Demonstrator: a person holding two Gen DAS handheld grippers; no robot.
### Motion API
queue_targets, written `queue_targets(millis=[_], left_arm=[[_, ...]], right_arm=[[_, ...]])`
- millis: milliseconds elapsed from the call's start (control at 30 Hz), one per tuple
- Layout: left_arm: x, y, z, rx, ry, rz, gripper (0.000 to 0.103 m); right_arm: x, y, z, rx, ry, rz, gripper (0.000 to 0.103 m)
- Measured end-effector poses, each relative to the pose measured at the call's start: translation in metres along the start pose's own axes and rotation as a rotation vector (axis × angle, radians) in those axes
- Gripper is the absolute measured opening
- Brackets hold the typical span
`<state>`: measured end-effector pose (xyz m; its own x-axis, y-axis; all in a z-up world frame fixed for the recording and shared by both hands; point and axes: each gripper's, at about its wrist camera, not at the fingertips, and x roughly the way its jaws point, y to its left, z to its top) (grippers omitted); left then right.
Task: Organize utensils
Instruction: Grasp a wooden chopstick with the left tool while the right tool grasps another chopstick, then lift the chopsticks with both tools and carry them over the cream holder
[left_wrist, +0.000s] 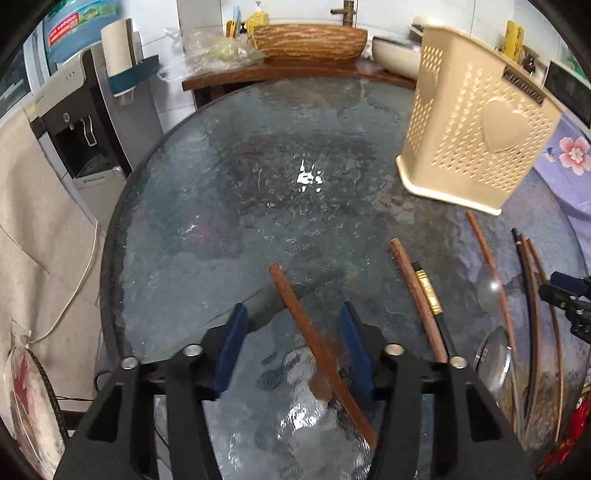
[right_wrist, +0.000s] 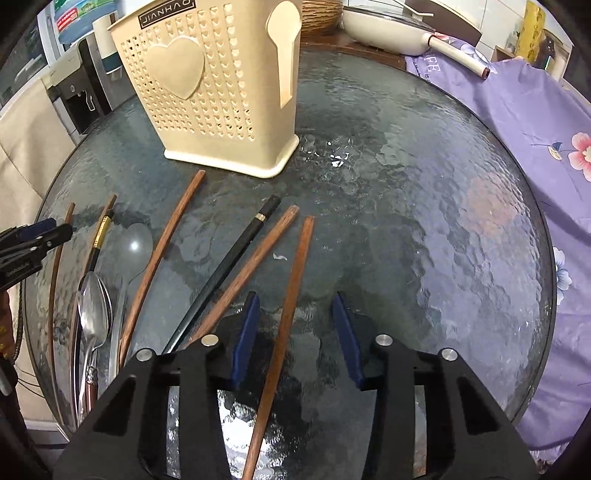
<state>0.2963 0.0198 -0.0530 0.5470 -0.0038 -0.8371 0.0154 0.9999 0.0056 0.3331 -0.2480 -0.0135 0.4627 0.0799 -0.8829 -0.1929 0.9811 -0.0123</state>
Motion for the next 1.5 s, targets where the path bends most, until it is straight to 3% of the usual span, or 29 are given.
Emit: queue_targets(millis=[400,467,933,1500], left_arm=[[0.005,-0.008,0.012,0.01,0.001,-0.006,0.012],[0.006,-0.006,0.012,-0.007,-0.005,-0.024,0.011],[0.005,-0.028,0.025,-0.021,-0.062,-0.086,0.008],[-0.099,-0.036,0.045,0.012,-0.309,-0.22,0.007]], right_arm=[[0.013,0.01,0.023,-0.028,0.003,0.005,0.013],[0.014,0.008,0.023,-0.03,-0.001,0.007,0.008],[0.0,-0.018,0.021,0.024,-0.091,0.093,0.007],[-0.102,-0.039,0.041,0.063,-0.371,0.278,0.007]])
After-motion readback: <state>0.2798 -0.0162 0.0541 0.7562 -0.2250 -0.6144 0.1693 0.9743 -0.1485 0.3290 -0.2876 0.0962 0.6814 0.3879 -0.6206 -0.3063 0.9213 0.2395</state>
